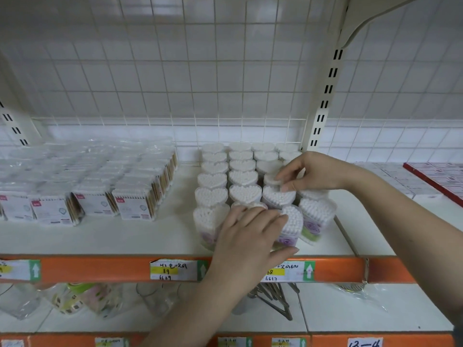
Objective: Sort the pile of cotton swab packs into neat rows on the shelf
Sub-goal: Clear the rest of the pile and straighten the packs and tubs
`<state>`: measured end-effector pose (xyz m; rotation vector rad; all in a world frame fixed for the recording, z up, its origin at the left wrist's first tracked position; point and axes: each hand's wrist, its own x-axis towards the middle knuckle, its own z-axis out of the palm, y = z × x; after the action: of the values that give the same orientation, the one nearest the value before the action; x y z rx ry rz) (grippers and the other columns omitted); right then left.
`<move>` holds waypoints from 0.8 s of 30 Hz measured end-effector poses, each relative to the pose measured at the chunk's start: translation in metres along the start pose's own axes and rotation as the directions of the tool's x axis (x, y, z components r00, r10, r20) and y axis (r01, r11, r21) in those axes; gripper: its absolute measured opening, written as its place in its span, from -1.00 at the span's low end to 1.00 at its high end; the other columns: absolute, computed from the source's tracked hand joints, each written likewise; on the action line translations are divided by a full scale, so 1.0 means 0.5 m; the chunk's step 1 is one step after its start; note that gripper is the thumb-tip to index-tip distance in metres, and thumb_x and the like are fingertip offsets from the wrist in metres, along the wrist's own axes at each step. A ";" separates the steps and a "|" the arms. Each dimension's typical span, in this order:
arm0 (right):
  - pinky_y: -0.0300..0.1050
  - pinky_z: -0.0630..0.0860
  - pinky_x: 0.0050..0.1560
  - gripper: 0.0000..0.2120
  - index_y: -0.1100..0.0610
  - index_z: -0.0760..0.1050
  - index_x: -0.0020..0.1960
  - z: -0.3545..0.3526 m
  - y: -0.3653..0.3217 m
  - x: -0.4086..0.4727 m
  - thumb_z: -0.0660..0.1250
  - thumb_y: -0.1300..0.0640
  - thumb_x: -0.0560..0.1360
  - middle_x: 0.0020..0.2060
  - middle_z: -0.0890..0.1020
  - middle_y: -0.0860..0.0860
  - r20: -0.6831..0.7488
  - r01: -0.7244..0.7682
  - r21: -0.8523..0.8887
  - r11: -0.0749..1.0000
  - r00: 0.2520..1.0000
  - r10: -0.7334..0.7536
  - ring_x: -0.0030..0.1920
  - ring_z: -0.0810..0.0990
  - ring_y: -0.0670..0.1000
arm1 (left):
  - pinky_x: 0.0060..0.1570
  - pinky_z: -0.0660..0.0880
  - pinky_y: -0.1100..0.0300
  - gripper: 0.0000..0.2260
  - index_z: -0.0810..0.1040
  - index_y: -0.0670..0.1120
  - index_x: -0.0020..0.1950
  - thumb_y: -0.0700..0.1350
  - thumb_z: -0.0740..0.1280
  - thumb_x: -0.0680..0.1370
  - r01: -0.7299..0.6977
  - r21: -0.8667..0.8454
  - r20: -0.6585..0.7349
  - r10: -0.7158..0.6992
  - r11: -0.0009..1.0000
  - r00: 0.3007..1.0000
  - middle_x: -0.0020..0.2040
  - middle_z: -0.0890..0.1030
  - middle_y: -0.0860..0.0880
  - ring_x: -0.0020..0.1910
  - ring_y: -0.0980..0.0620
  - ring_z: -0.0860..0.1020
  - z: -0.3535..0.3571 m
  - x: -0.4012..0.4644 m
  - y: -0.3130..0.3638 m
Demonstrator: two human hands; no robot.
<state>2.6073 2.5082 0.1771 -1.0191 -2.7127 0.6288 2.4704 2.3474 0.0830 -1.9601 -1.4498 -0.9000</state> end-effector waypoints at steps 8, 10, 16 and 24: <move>-0.29 0.49 -0.07 -0.81 0.00 0.66 -0.07 0.019 0.008 -0.019 0.52 0.00 0.33 -0.15 0.67 -0.07 -0.028 -0.016 0.002 1.000 0.999 0.016 -0.11 0.61 -0.11 | 0.04 0.27 0.13 -0.64 0.65 0.01 0.00 0.22 0.25 0.43 0.079 0.066 -0.003 -0.079 0.995 0.997 -0.03 0.64 0.13 -0.02 0.11 0.48 0.021 0.019 0.034; -0.35 0.49 -0.08 -0.88 0.01 0.66 -0.08 0.020 0.012 -0.018 0.49 0.06 0.38 -0.18 0.65 -0.14 -0.069 -0.003 0.008 1.000 0.998 0.004 -0.13 0.60 -0.14 | 0.07 0.26 0.14 -0.70 0.65 0.03 0.01 0.16 0.28 0.43 0.084 0.041 -0.008 -0.084 0.996 0.996 -0.02 0.65 0.14 0.00 0.13 0.46 0.025 0.017 0.031; -0.36 0.29 0.17 -0.63 -0.03 0.48 0.30 0.001 0.036 0.013 0.36 0.13 0.51 0.19 0.50 -0.20 -0.015 0.002 -0.123 0.992 1.000 -0.004 0.22 0.46 -0.16 | 0.12 0.27 0.15 -0.71 0.64 0.06 0.04 0.16 0.29 0.43 0.105 -0.032 0.060 -0.103 0.994 0.993 0.04 0.64 0.18 0.04 0.18 0.52 0.020 0.018 0.019; -0.30 0.33 0.20 -0.55 -0.01 0.46 0.33 -0.001 0.041 0.037 0.41 0.03 0.46 0.24 0.54 -0.10 0.064 0.004 -0.182 0.983 0.998 0.008 0.22 0.49 -0.09 | 0.26 0.26 0.08 -0.41 0.60 0.00 0.17 0.37 0.06 0.46 0.129 0.060 0.215 -0.139 0.990 0.967 0.15 0.62 0.07 0.17 0.09 0.55 0.011 0.063 0.009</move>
<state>2.6055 2.5344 0.1689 -1.0592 -2.8696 0.4269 2.4823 2.3693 0.1035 -1.9967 -1.7299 -0.7173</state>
